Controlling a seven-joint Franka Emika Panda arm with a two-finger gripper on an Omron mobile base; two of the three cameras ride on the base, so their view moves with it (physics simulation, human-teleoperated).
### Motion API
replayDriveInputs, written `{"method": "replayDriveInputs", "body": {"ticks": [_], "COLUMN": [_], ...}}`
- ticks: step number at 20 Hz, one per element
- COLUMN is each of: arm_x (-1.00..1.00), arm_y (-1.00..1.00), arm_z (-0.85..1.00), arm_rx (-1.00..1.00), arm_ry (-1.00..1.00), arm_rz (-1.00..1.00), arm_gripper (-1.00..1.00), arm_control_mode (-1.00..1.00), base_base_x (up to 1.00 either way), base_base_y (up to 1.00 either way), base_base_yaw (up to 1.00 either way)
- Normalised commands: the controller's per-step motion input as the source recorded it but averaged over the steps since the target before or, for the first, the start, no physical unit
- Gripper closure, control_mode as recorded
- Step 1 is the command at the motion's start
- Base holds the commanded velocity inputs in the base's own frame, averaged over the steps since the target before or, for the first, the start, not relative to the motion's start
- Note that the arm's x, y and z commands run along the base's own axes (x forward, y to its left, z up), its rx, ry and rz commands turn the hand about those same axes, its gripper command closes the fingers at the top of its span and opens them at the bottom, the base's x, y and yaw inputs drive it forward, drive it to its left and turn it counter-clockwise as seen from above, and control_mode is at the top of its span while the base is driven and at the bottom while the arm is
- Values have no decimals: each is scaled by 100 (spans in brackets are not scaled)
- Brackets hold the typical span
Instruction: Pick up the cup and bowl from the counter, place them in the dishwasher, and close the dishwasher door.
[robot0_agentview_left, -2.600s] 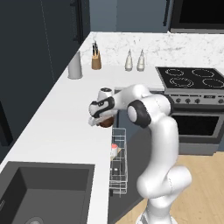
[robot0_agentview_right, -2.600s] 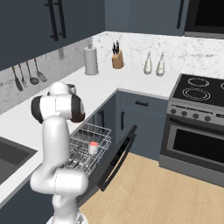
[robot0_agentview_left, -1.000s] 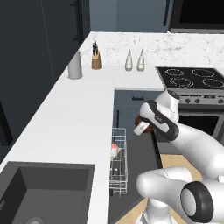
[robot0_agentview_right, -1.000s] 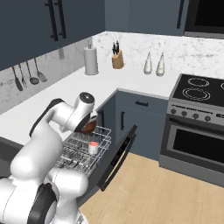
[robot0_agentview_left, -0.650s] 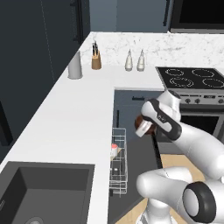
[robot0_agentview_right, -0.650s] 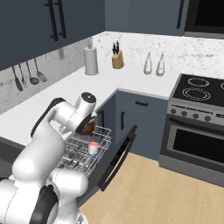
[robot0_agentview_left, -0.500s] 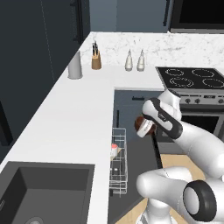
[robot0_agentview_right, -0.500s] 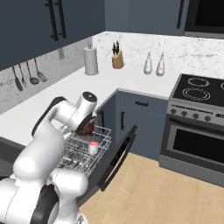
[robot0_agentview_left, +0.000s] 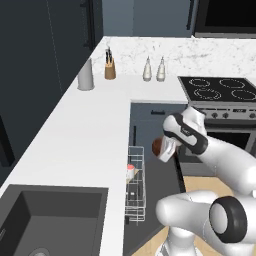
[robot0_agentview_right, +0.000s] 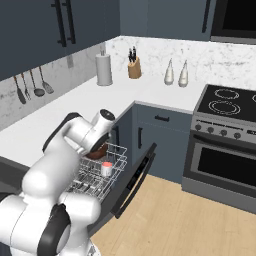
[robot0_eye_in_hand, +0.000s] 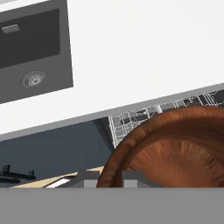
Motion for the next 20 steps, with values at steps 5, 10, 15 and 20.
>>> {"method": "replayDriveInputs", "body": {"ticks": [5,10,15,20], "arm_x": [0,0,0,0], "arm_y": [0,0,10,22], "arm_z": [-17,-23,-35,-18], "arm_rx": [8,11,10,5], "arm_ry": [0,0,0,0], "arm_rz": [6,4,5,3], "arm_gripper": [100,100,100,100], "arm_control_mode": [-100,-100,-100,-100], "base_base_x": [0,0,0,0], "base_base_y": [0,0,0,0], "base_base_yaw": [0,0,0,0]}}
